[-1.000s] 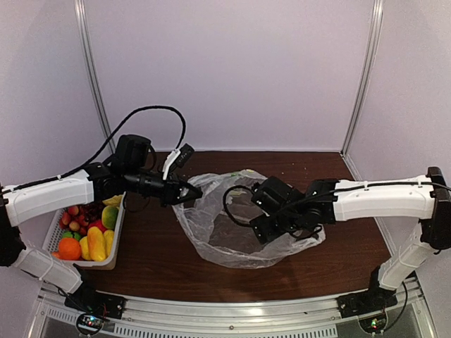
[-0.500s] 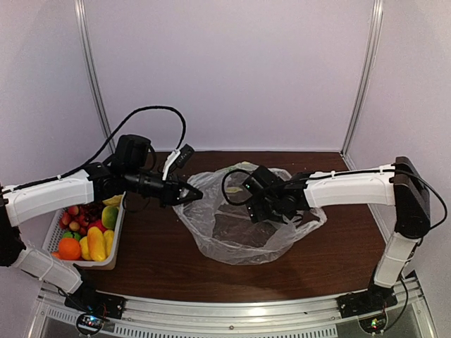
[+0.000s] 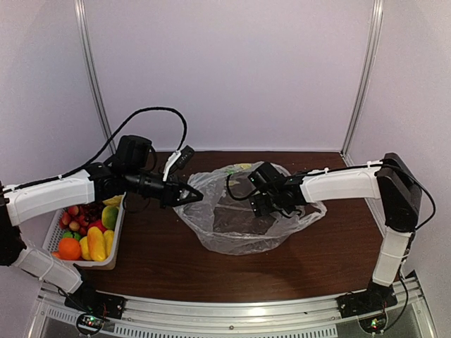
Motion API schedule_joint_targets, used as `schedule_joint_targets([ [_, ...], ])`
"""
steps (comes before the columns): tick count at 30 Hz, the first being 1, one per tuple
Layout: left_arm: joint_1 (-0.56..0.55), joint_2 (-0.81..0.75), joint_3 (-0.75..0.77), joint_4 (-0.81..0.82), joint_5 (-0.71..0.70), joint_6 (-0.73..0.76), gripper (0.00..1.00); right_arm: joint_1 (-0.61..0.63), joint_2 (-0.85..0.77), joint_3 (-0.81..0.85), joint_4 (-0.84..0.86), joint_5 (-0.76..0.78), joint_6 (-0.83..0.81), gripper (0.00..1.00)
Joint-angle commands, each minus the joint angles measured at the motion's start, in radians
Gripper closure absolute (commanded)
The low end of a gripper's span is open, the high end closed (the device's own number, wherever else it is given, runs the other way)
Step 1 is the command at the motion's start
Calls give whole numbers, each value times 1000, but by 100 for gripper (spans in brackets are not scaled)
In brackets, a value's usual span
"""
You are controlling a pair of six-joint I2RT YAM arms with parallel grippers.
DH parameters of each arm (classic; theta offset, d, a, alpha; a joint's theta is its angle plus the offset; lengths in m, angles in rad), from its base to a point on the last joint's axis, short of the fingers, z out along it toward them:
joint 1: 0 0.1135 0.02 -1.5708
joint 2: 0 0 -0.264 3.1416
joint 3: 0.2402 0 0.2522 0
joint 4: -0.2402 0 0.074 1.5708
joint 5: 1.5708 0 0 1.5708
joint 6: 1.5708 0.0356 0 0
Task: Untie the knot of the plastic bag and take out the fruit
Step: Reach into the gripper in the takeout bag.
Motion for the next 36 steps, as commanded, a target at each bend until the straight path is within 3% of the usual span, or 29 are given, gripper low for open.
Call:
schedule_joint_targets([
  [1, -3, 15, 12, 3, 23, 20, 100, -26, 44, 7, 56, -31, -56, 6],
  [16, -3, 42, 24, -9, 30, 24, 100, -107, 187, 84, 109, -100, -123, 5],
  [18, -3, 43, 26, -10, 28, 26, 100, -116, 199, 86, 117, -118, -132, 9],
  [23, -3, 51, 29, -14, 23, 28, 100, -125, 205, 79, 140, -186, -154, 34],
  [27, -3, 61, 33, -13, 19, 26, 100, -126, 161, 42, 178, -249, -160, 46],
  [36, -3, 60, 32, -19, -107, 19, 100, -72, -156, -172, 281, -393, -160, 50],
])
